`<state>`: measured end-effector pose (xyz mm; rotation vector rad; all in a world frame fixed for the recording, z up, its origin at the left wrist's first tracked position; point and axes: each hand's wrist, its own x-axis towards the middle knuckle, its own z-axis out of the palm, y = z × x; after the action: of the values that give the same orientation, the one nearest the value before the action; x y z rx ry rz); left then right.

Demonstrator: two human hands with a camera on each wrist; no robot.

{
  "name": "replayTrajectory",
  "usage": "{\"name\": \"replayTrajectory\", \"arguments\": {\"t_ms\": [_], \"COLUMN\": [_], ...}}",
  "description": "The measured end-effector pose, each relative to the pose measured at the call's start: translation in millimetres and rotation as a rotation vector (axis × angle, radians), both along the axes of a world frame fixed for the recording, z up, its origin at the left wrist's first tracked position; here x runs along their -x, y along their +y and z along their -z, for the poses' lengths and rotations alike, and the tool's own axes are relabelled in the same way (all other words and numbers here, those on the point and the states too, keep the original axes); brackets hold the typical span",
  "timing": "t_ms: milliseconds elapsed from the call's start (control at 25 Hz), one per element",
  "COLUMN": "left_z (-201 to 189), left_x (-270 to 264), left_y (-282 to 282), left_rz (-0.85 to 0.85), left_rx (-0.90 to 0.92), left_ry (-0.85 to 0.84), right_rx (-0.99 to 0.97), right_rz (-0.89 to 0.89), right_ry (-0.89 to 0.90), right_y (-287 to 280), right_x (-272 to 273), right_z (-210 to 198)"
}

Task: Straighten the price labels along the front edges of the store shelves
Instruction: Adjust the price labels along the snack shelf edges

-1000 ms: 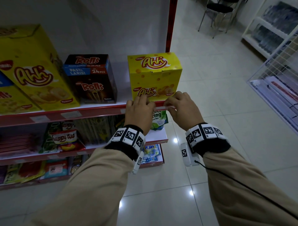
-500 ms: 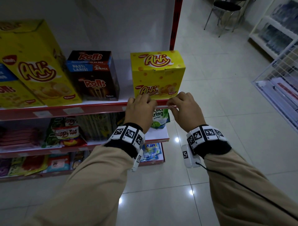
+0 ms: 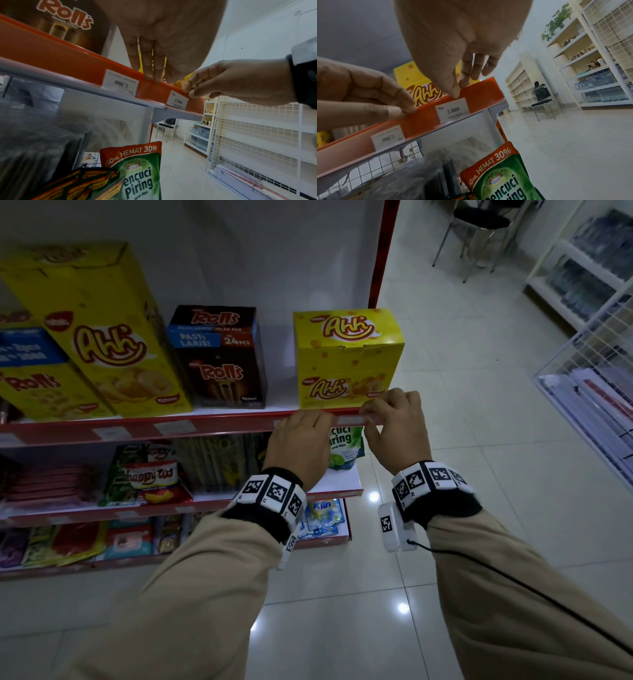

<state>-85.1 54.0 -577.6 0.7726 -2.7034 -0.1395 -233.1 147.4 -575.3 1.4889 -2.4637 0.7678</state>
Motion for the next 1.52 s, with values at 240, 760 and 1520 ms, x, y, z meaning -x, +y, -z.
{"name": "replayTrajectory", "arguments": {"t_ms": [240, 760, 1520], "left_z": [-7.2, 3.3, -0.1], "left_x": [-52.1, -71.4, -17.2], "left_y": [-34.4, -44.0, -31.2], "left_rz": [-0.089, 0.063, 0.115], "left_rx": [0.062, 0.143, 0.157], "left_ry": [-0.093, -0.177, -0.179], "right_rx": [-0.083, -0.207, -0.232], "right_rz": [0.022, 0.034, 0.048], "right_ry": [0.007, 0.128, 0.033], "right_y": [-25.5, -55.6, -23.7], "right_x": [-42.2, -91.8, -33.7], "right_z": [-1.0, -0.5, -3.4]}}
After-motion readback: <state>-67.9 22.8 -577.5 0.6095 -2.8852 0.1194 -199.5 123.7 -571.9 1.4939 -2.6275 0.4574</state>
